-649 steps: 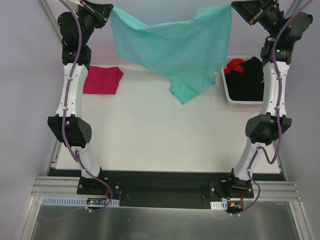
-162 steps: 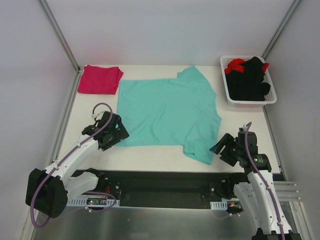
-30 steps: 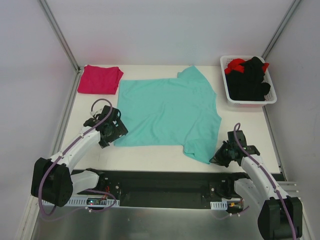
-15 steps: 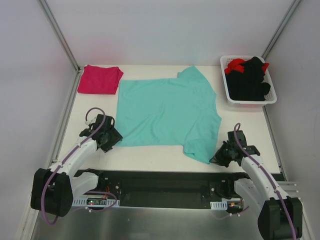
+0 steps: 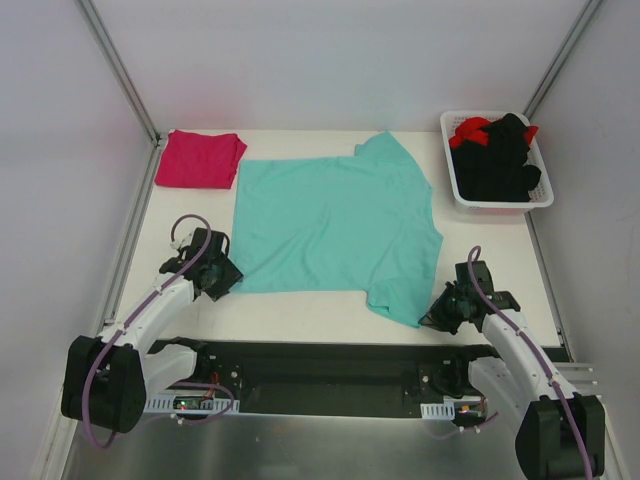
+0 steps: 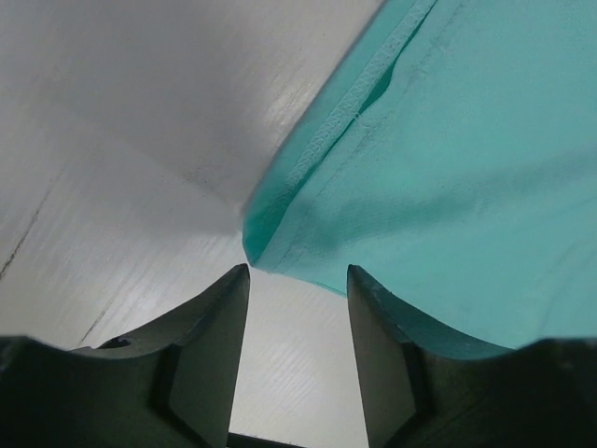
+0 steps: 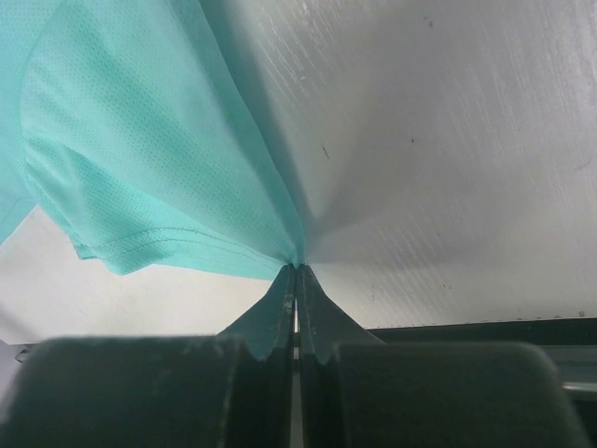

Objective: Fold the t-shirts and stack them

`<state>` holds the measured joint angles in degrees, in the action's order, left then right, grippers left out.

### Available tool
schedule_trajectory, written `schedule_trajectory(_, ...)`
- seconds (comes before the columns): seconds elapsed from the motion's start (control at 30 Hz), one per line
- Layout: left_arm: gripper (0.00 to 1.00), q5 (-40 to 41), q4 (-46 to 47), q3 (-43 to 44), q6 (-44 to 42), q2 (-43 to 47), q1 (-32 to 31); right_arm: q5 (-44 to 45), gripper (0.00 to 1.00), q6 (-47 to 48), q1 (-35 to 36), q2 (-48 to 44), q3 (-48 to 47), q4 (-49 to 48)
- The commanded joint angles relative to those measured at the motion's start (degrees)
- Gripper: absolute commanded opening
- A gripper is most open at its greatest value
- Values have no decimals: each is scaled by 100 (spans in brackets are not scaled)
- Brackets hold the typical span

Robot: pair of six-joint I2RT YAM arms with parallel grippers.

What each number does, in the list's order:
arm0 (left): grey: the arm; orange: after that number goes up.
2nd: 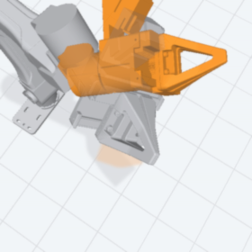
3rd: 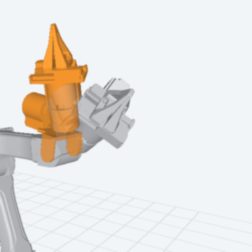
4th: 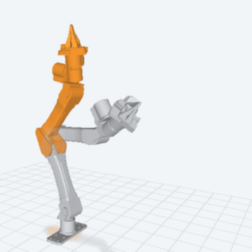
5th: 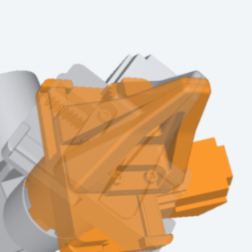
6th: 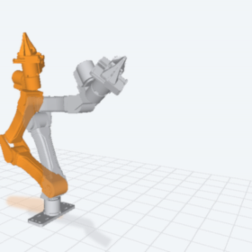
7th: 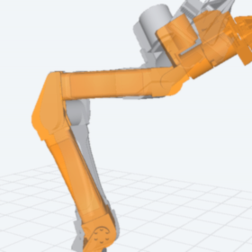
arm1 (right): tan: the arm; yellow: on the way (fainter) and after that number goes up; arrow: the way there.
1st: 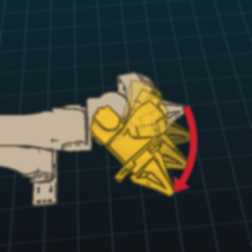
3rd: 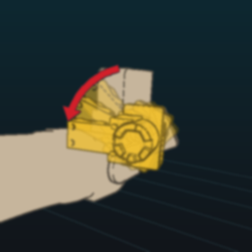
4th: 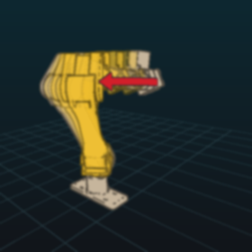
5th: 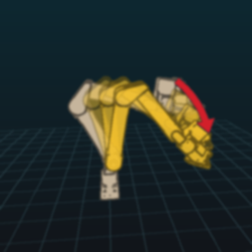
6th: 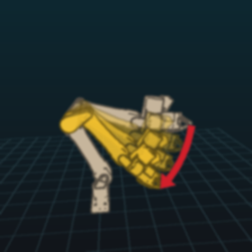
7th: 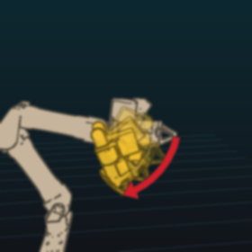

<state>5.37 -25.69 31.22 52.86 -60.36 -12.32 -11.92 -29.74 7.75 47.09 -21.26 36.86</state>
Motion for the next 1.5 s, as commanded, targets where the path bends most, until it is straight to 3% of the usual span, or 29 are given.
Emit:
schedule_trajectory(0.0,49,26,12,-29,-109,-46,10,-47,1,47,25,2,-168,67)
schedule_trajectory(0.33,53,70,3,-37,-83,-257,10,-73,1,38,34,2,-151,58)
schedule_trajectory(1.17,48,351,477,-240,128,-398,10,-319,1,29,34,-306,-458,366)
schedule_trajectory(1.47,32,360,530,-283,128,-363,10,-346,1,29,34,-332,-432,374)
